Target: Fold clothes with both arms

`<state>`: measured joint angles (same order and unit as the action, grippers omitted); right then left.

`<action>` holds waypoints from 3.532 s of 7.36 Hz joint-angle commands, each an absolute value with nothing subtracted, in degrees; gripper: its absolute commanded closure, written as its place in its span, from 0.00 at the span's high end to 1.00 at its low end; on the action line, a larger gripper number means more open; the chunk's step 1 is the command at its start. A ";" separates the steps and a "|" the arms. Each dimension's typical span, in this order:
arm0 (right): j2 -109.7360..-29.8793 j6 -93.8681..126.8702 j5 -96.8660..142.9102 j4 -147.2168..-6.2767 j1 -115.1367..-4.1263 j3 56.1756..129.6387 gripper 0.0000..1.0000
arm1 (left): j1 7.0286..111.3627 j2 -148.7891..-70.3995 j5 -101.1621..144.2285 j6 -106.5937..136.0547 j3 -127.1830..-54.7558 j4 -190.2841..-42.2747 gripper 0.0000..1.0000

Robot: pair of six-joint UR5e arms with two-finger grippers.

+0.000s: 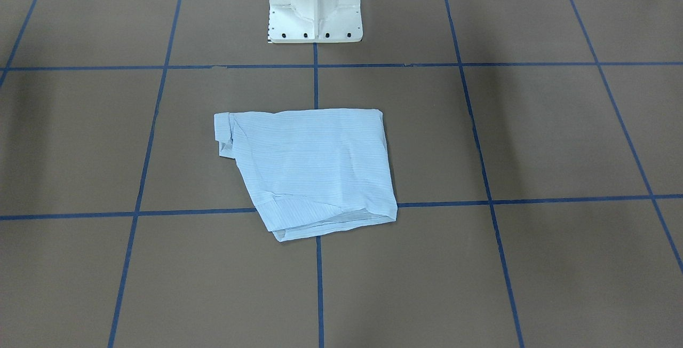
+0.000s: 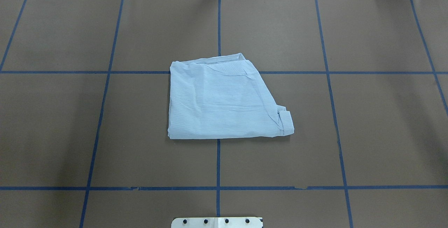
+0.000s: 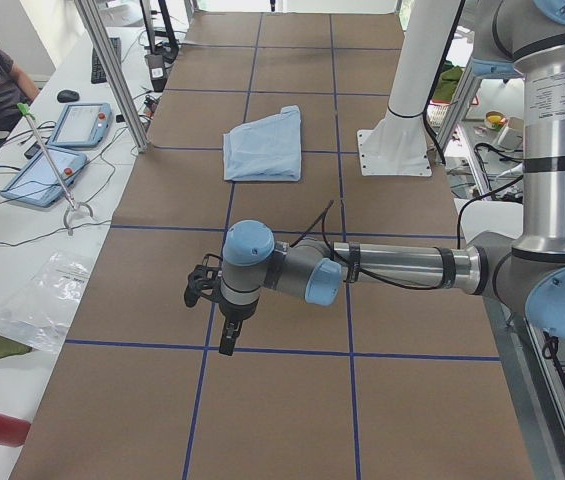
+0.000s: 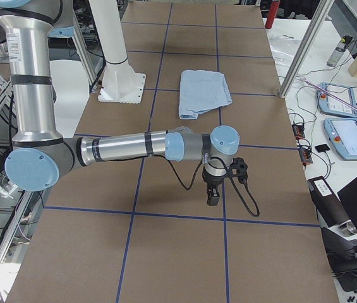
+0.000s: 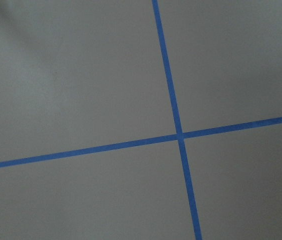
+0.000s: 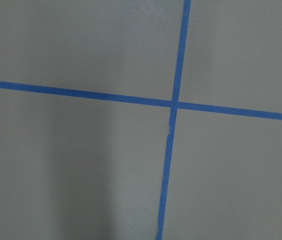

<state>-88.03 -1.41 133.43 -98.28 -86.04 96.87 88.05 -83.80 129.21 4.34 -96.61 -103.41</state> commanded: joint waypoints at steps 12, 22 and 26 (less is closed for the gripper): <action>-93.52 -0.44 139.05 -98.09 -93.87 96.59 1.00 | 87.98 -86.31 132.80 3.78 -96.94 -92.20 1.00; -93.43 -0.26 138.69 -98.09 -94.22 97.12 1.00 | 87.98 -86.57 132.80 3.78 -97.03 -92.20 1.00; -93.34 -0.09 138.78 -98.09 -94.75 97.64 1.00 | 87.98 -86.57 132.80 3.78 -97.03 -92.28 1.00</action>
